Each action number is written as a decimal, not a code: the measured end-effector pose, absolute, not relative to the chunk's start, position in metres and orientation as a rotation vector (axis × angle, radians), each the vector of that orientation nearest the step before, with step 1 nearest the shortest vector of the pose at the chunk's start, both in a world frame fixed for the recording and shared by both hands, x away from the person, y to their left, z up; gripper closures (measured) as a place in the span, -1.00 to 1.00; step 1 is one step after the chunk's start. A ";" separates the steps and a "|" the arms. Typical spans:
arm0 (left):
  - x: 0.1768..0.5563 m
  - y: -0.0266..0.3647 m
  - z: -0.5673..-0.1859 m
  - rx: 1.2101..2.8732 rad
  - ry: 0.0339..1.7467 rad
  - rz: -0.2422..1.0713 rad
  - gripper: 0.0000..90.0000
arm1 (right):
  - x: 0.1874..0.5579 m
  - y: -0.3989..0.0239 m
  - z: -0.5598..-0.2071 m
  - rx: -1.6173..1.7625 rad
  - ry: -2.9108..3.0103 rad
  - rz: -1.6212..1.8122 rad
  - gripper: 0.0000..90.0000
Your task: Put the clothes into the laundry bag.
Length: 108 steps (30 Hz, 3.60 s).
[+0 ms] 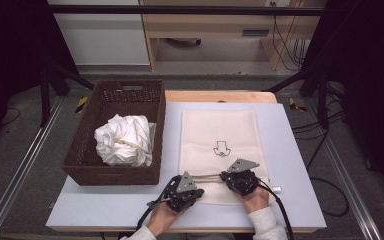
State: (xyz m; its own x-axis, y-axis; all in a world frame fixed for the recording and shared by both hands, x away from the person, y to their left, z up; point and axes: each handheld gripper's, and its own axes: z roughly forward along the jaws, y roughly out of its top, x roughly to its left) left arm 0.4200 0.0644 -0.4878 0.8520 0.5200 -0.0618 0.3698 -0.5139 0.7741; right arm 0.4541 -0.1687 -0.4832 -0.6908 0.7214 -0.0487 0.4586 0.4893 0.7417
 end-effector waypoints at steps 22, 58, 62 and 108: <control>0.466 0.025 -0.460 2.250 0.670 0.558 -0.25 | 0.455 -0.179 -0.461 1.023 2.308 1.168 0.91; 0.480 0.032 -0.449 2.120 0.708 0.421 0.71 | 0.462 -0.172 -0.460 0.973 2.256 1.068 0.86; 0.466 0.038 -0.440 2.086 0.693 0.395 0.35 | 0.461 -0.173 -0.458 0.986 2.253 1.067 0.92; 0.393 0.089 -0.435 2.000 0.676 0.389 -0.05 | 0.454 -0.179 -0.420 1.050 2.015 1.315 0.91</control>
State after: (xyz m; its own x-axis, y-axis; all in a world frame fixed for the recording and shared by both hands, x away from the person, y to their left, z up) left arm 0.3934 0.0889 -0.4354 0.7961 0.6052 -0.0032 0.3011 -0.3916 0.8695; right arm 0.4544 -0.1789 -0.4199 -0.5704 0.8213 -0.0043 0.3270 0.2319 0.9161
